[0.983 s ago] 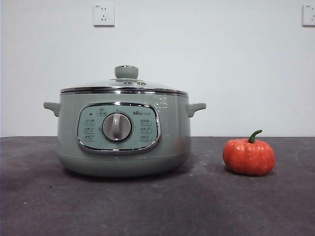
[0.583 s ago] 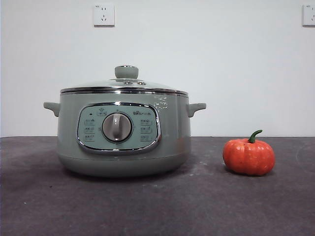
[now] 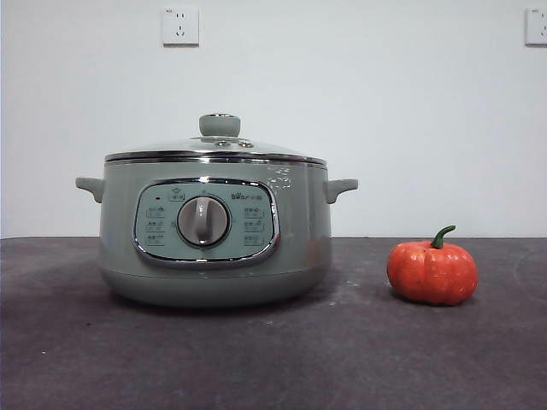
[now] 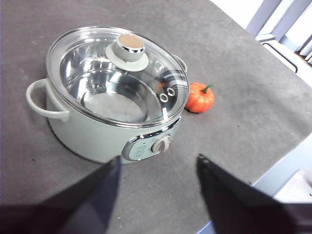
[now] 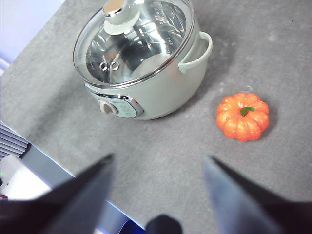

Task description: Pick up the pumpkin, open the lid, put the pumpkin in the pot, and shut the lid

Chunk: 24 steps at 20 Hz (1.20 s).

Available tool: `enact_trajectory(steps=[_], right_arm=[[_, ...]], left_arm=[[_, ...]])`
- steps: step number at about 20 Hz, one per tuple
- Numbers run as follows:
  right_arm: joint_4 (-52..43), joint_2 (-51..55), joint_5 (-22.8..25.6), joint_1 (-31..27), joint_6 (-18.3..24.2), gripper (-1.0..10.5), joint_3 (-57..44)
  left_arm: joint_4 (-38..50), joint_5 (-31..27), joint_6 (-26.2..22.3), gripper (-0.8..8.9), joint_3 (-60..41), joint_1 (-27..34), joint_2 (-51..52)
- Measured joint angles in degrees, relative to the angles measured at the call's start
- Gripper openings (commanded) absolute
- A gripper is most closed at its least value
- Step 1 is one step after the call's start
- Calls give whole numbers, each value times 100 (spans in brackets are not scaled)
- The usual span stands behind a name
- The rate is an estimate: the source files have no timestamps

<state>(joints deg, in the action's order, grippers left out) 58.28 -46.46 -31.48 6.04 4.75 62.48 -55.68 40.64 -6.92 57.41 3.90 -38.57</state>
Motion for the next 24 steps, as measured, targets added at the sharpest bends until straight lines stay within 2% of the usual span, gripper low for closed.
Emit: enact_trajectory(steps=[6,12,17,20,24], right_arm=[[-74,-232,94,2,-28,693,4],[-509,-1405,1320,428,-44,693,13],[-1351,-2601,2111,927,-44,693,13],[-1729,-3241,2371,1051,-42,693,13],[-2247,-3934,2455,1088,-42,693,13]], left_arm=[[2,-7,-9,768,0,0,0],[0,-9,-11,768,0,0,0],[0,-9,-11,768,0,0,0],[2,-9,-11,767,0,0,0],[2,-9,-11,767,0,0,0]])
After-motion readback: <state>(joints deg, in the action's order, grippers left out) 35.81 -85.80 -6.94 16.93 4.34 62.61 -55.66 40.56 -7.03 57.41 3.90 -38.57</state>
